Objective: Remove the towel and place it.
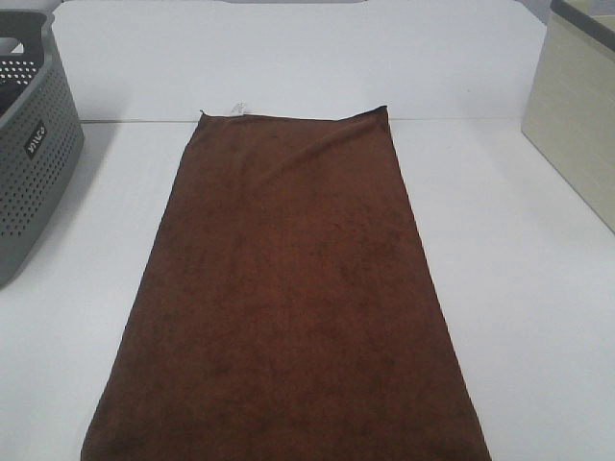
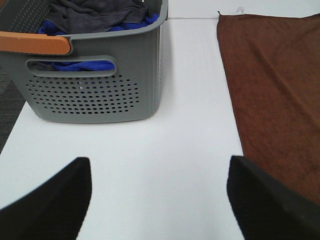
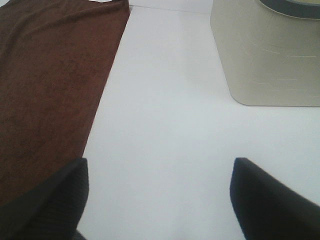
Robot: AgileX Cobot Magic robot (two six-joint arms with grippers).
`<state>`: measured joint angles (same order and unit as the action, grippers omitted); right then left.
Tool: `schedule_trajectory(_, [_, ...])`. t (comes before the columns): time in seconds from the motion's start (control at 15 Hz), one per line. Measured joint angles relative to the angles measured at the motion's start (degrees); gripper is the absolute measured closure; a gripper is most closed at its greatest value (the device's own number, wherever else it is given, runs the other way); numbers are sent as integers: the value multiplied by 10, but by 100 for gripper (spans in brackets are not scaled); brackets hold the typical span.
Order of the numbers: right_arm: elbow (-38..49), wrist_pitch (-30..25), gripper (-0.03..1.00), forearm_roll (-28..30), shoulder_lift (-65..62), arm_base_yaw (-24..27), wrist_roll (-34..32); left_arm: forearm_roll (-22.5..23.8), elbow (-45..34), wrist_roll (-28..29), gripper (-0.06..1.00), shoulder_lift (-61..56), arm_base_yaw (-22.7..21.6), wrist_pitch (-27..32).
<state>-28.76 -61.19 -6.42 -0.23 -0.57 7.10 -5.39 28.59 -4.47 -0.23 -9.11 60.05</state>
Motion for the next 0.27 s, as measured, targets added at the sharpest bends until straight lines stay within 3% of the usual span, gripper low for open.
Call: schedule_trajectory(0.27, [0, 0, 21, 0, 0, 0, 0, 1, 0, 0, 25, 0, 0, 0])
